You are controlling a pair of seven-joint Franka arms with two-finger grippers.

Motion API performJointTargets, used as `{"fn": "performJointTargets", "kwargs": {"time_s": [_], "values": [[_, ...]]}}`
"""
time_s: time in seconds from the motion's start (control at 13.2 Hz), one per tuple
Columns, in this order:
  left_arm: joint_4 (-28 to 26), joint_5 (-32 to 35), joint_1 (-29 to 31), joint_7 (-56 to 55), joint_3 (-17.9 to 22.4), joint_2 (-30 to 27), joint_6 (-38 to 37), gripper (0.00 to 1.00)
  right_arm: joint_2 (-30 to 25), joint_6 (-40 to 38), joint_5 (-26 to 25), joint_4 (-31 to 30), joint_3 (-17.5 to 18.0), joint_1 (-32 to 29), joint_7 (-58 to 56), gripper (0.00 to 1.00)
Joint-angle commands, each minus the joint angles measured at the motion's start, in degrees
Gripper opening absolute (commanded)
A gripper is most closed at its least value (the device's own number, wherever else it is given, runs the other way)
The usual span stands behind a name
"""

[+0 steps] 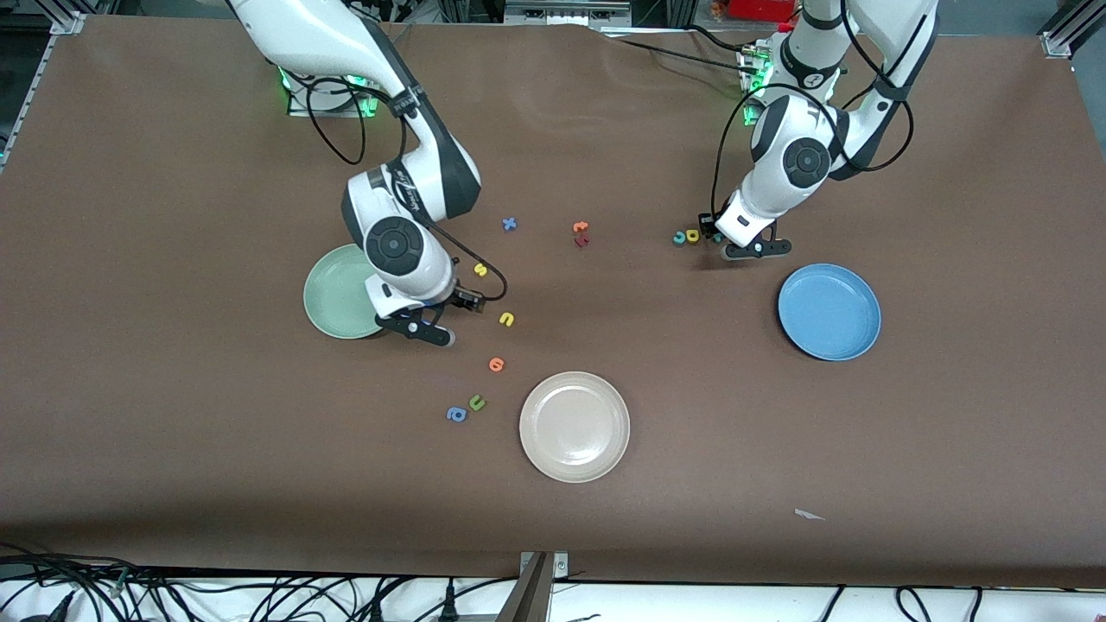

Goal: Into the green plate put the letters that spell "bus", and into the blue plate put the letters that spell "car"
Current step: 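Move the right gripper to the yellow u and grasp it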

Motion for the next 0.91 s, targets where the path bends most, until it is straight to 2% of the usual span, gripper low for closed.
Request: {"fn": "performJointTargets", "kwargs": {"time_s": [0.0, 0.45, 0.61, 0.83], "values": [[1.1, 2.1, 0.5, -0.7, 0.1, 1.0, -1.0, 0.40, 3.1, 1.9, 1.8, 3.2, -0.4, 1.0, 3.6, 0.87], [1.2, 2.1, 0.5, -0.7, 0.2, 1.5, -1.0, 0.39, 4.4, 2.6, 1.8, 3.3, -0.4, 1.7, 4.3, 0.84], [1.3, 2.1, 0.4, -0.7, 0.4, 1.7, -1.0, 0.39, 5.6, 5.7, 1.7, 3.3, -0.4, 3.2, 7.6, 0.84], [2.0, 2.3, 0.4, -0.7, 1.2, 2.8, -1.0, 0.39, 7.0, 8.7, 1.8, 3.3, -0.4, 4.2, 10.9, 0.79]]}}
